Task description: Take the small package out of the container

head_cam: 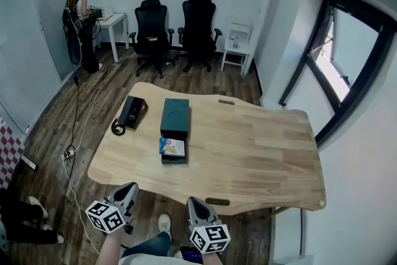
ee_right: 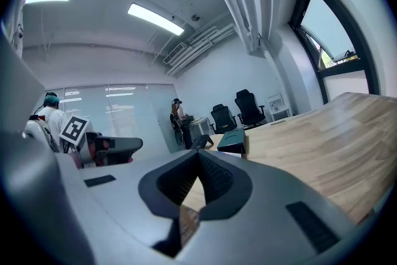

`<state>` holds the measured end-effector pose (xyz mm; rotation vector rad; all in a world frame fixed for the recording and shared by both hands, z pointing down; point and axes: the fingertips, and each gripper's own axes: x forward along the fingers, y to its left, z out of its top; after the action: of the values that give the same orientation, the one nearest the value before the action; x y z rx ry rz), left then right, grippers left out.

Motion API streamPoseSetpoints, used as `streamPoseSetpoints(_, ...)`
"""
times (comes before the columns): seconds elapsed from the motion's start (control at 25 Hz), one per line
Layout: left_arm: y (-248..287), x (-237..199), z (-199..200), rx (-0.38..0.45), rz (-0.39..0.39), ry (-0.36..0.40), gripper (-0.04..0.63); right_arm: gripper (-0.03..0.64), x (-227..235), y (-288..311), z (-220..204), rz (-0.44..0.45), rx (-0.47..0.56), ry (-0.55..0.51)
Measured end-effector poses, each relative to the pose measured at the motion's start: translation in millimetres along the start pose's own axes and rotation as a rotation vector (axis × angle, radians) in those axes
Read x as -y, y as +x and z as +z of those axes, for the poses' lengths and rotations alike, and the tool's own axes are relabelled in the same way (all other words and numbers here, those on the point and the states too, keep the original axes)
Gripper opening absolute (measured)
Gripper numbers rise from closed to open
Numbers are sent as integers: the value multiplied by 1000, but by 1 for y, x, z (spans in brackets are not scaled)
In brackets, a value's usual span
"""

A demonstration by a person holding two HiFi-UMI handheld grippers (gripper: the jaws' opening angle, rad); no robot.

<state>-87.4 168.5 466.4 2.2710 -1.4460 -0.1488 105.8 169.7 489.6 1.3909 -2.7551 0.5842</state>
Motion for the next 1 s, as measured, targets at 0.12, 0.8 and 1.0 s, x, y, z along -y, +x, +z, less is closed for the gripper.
streamPoseSetpoints(0.12, 34, -18, 7, -8, -19, -3, 0, 3, 20, 31, 6, -20, -3, 2)
streamPoseSetpoints(0.8, 239, -150, 74, -95, -148, -63, 0, 3, 99, 222, 50, -193, -32, 10)
streamPoseSetpoints(1.0, 262, -167, 79, -95, -163, -81, 0, 3, 108, 237, 59, -223, -36, -10)
